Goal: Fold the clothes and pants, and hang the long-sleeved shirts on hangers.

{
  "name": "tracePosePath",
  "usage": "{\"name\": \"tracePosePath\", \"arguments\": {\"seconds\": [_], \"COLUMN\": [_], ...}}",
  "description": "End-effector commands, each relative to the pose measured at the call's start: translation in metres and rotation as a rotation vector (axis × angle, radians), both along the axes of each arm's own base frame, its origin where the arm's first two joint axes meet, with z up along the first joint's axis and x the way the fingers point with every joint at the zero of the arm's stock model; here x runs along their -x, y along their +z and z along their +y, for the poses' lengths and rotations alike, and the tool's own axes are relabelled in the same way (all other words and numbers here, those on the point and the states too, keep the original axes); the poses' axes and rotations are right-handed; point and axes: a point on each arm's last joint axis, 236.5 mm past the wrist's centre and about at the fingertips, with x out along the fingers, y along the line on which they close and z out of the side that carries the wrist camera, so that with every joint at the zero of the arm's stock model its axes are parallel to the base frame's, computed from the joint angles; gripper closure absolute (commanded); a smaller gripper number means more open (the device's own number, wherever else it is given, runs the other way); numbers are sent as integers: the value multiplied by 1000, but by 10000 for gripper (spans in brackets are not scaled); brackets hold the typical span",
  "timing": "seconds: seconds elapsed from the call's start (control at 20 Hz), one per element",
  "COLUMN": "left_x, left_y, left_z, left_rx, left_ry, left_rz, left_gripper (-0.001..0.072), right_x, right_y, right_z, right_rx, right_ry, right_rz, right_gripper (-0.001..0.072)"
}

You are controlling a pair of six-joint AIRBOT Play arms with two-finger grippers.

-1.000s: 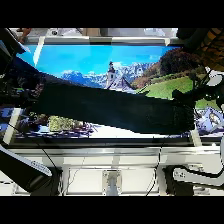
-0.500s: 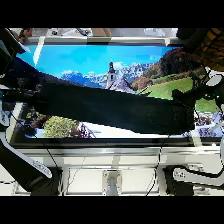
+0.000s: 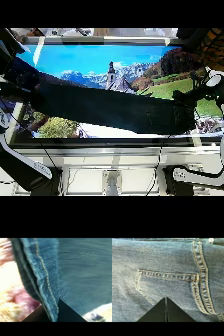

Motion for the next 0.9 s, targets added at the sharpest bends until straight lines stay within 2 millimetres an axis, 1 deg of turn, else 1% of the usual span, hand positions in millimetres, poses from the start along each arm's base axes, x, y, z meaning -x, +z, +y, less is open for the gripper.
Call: {"name": "tracePosePath", "arguments": {"seconds": [0.0, 0.1, 0.15, 0.2, 0.3, 0.45, 0.6, 0.75, 0.85], "left_x": [5, 3, 4, 6, 6, 6, 11, 23, 35], "left_y": [62, 95, 108, 119, 132, 132, 133, 134, 133], "left_z": [-10, -28, -40, -54, -85, -147, -218, -285, -323], "left_rx": [-74, -99, -103, -106, -102, -79, -67, -54, -45], "left_ry": [-21, -7, -13, -22, -38, -81, -177, -274, -346], "left_rz": [-76, -118, -129, -137, -139, -95, -99, -125, -141], "left_gripper": [683, 683, 683, 683, 683, 683, 683, 683, 683], "right_x": [-1, -5, -5, -6, -7, -8, -7, -7, -7], "right_y": [-1, -1, -1, 0, 0, 0, -1, -2, -2], "right_z": [-4, -5, -6, -6, -7, -8, -9, -11, -12], "right_rx": [24, 29, 31, 34, 37, 46, 54, 65, 70], "right_ry": [19, 15, 19, 30, 32, 53, 54, 64, 78], "right_rz": [-11, -24, -29, -34, -39, -50, -48, -46, -49], "right_gripper": [694, 694, 694, 693, 693, 694, 694, 694, 694]}}
